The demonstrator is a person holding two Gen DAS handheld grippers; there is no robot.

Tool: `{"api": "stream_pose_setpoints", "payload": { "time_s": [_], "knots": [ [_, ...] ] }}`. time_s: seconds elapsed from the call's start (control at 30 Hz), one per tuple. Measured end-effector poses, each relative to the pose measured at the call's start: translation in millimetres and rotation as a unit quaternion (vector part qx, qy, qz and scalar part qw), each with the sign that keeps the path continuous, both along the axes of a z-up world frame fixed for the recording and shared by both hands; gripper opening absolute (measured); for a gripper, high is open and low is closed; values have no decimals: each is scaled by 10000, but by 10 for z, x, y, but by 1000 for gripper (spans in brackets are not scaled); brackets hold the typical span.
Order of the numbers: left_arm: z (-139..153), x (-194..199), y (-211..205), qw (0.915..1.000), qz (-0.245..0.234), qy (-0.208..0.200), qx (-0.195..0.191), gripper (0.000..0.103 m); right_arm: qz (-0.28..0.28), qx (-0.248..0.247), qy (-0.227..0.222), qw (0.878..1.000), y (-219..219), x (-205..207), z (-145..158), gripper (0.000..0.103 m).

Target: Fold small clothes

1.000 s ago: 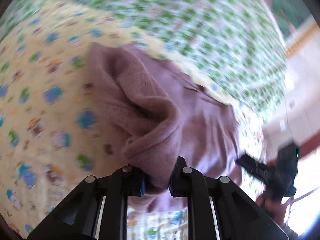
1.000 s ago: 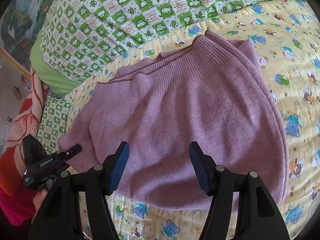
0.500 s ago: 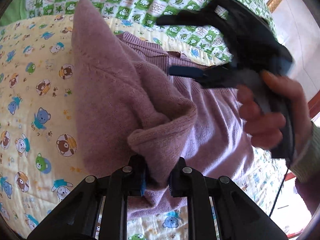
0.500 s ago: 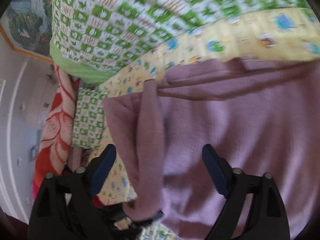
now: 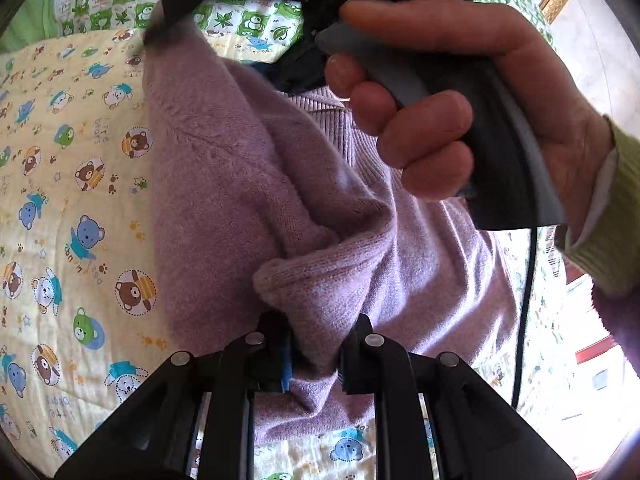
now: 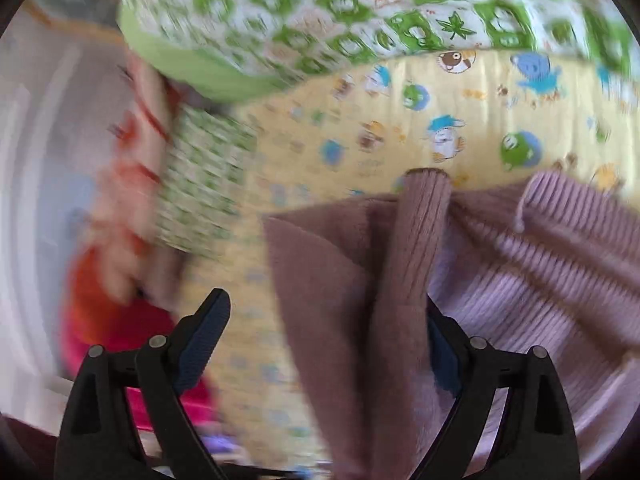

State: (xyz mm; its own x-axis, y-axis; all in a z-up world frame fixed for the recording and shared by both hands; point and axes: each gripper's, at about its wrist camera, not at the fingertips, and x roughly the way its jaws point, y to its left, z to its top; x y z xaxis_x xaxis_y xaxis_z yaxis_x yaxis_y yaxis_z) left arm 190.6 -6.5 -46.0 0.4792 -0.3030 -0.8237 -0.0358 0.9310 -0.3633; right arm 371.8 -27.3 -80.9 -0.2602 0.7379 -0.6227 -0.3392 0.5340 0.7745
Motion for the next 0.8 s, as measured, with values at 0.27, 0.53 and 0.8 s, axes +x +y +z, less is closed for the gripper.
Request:
{"api": "stream_pose_setpoints", "payload": {
  "time_s": [0.27,0.53,0.8],
  "knots": [
    [218,-76,-190,9991,-307,-137,-244,14,-333,-202,-271,9989,-504,19,113,17],
    [478,-19,-994,9878,-1430,-438,-430,14,-1241,-312,-536,9903,-1673,12,440,17],
    [301,25,-1856,9702,-2393,-354,-168,14,-2145,-767,-610,9718,-2788,-181,362,17]
  ]
}}
